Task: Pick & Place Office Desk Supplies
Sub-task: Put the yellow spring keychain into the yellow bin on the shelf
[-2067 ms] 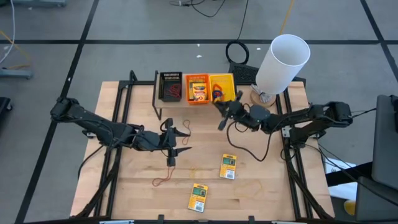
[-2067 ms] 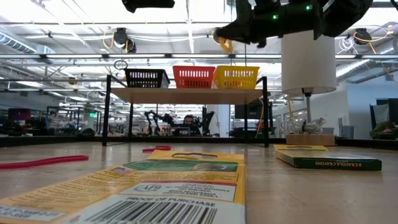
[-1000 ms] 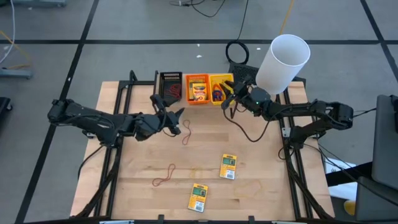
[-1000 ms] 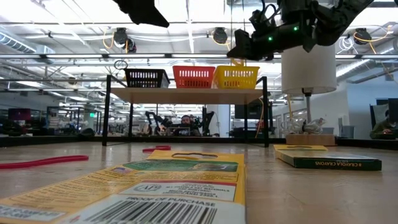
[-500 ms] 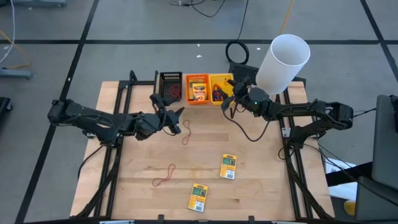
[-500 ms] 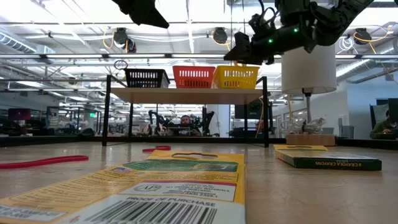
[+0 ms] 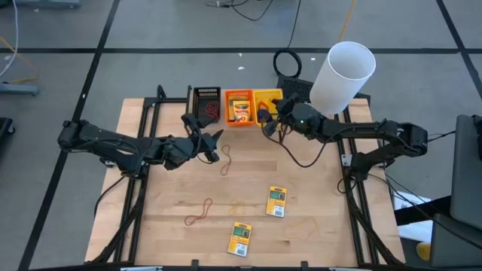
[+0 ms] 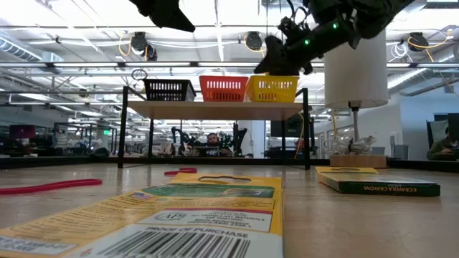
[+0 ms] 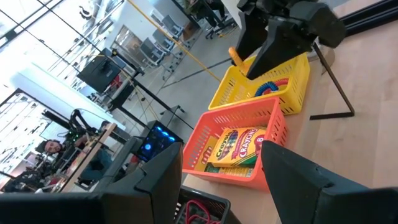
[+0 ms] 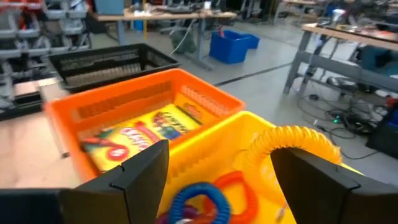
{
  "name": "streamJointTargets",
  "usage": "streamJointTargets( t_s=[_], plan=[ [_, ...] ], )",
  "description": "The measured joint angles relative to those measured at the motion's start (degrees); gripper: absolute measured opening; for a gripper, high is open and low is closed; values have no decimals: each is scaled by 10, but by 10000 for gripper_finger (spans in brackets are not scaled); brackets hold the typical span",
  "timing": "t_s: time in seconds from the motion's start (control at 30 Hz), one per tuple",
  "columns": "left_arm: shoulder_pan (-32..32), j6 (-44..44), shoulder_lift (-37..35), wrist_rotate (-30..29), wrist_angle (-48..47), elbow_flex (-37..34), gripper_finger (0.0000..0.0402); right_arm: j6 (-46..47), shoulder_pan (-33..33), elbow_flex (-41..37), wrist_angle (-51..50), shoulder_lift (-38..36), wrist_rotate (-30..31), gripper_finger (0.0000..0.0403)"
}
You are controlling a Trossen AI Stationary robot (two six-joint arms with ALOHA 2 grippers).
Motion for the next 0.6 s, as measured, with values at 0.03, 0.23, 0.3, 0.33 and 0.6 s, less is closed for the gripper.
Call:
streamJointTargets(
  t_s=[0.03,0.23,0.3,0.33,0.6],
  plan=[
    [0,0,0,0,0,0,209,0,5,10,-14,0,0,274],
    [0,-14,0,1,-17,0,209,-35,31,26,-36,0,78,274],
    [0,-15,0,1,-25,0,209,-36,32,34,-56,0,92,273],
    [0,-15,0,1,-27,0,209,-28,32,40,-68,0,91,271],
    [0,-15,0,2,-27,0,209,26,32,74,-162,0,91,263]
  ],
)
